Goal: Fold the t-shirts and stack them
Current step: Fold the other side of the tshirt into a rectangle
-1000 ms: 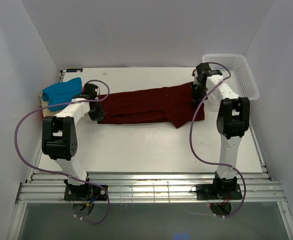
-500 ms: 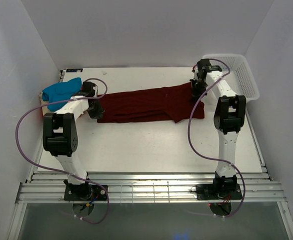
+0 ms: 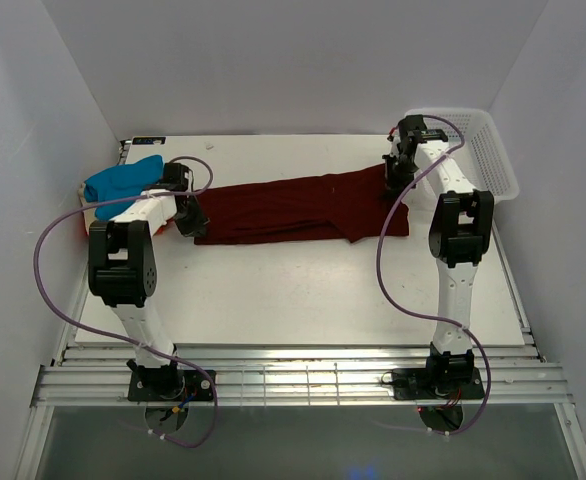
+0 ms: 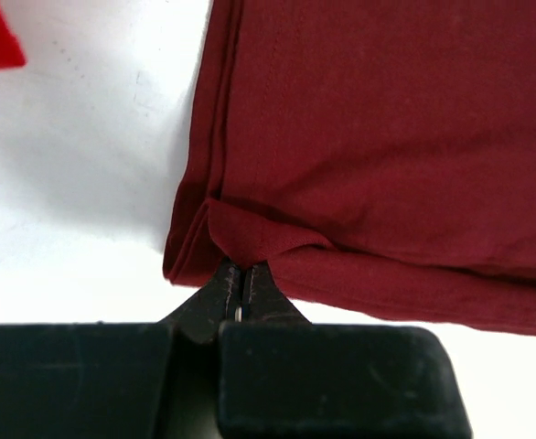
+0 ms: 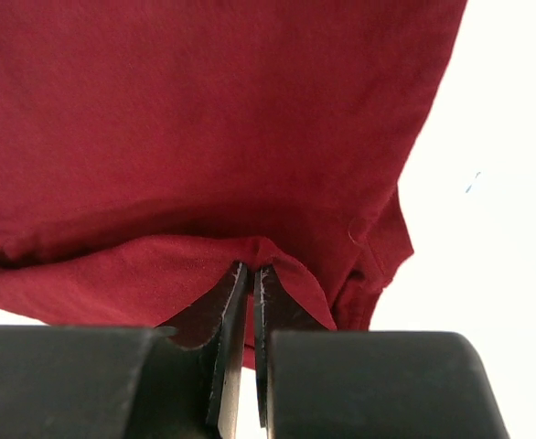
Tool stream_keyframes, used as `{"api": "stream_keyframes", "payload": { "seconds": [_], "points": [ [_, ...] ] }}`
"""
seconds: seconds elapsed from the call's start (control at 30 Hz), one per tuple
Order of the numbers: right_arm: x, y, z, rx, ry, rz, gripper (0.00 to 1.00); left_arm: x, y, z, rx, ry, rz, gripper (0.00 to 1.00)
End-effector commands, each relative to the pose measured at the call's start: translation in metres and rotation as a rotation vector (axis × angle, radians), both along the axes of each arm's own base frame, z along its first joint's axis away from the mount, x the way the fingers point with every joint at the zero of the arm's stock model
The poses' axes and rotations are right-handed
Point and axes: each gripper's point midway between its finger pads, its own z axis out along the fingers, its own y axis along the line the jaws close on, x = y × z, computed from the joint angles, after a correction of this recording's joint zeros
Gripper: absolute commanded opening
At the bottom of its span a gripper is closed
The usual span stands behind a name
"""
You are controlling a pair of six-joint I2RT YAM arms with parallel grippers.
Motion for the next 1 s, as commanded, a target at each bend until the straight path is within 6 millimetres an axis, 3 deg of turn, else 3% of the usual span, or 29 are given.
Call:
{"api": "stream_keyframes", "payload": {
  "seconds": [0.0, 0.07, 0.1, 0.17, 0.23, 0.37, 0.4, 0.47, 0.5, 0.53, 0.63, 0.73, 0.87, 0.97],
  "points": [
    [0.019, 0.005, 0.01, 0.049, -0.081, -0.021, 0.08, 0.015, 0.004, 0.008, 0.002, -0.04, 0.012, 0.0],
    [0.024, 0.007, 0.015, 0.062, -0.115, -0.025, 0.12, 0.02, 0.007, 0.009, 0.015, -0.048, 0.016, 0.0],
    [0.029, 0.009, 0.021, 0.077, -0.156, -0.031, 0.16, 0.022, 0.008, 0.011, 0.024, -0.055, 0.018, 0.05],
    [0.035, 0.011, 0.032, 0.09, -0.203, -0.037, 0.26, 0.031, 0.017, 0.021, 0.07, -0.091, 0.035, 0.2],
    [0.045, 0.012, 0.055, 0.105, -0.291, -0.041, 0.29, 0.042, 0.027, 0.036, 0.122, -0.146, 0.06, 0.36],
    [0.057, 0.009, 0.109, 0.101, -0.451, -0.052, 0.31, 0.068, 0.048, 0.096, 0.219, -0.316, 0.129, 0.48],
    [0.057, 0.006, 0.131, 0.098, -0.504, -0.058, 0.32, 0.075, 0.052, 0.122, 0.233, -0.378, 0.147, 0.49],
    [0.055, 0.005, 0.146, 0.098, -0.558, -0.064, 0.32, 0.08, 0.061, 0.145, 0.271, -0.43, 0.187, 0.54],
    [0.049, 0.004, 0.166, 0.106, -0.603, -0.068, 0.36, 0.083, 0.063, 0.16, 0.273, -0.464, 0.198, 0.56],
    [0.046, 0.004, 0.169, 0.111, -0.615, -0.069, 0.37, 0.084, 0.062, 0.165, 0.269, -0.474, 0.203, 0.57],
    [0.028, 0.006, 0.169, 0.127, -0.601, -0.055, 0.41, 0.078, 0.051, 0.165, 0.208, -0.478, 0.19, 0.57],
    [0.003, 0.021, 0.147, 0.198, -0.504, 0.008, 0.41, 0.068, 0.019, 0.148, 0.09, -0.47, 0.132, 0.48],
    [-0.03, 0.044, 0.106, 0.263, -0.375, 0.084, 0.43, 0.052, -0.051, 0.123, 0.037, -0.448, -0.031, 0.18],
    [-0.048, 0.053, 0.078, 0.279, -0.3, 0.108, 0.43, 0.042, -0.096, 0.101, -0.032, -0.402, -0.146, 0.07]
  ]
}}
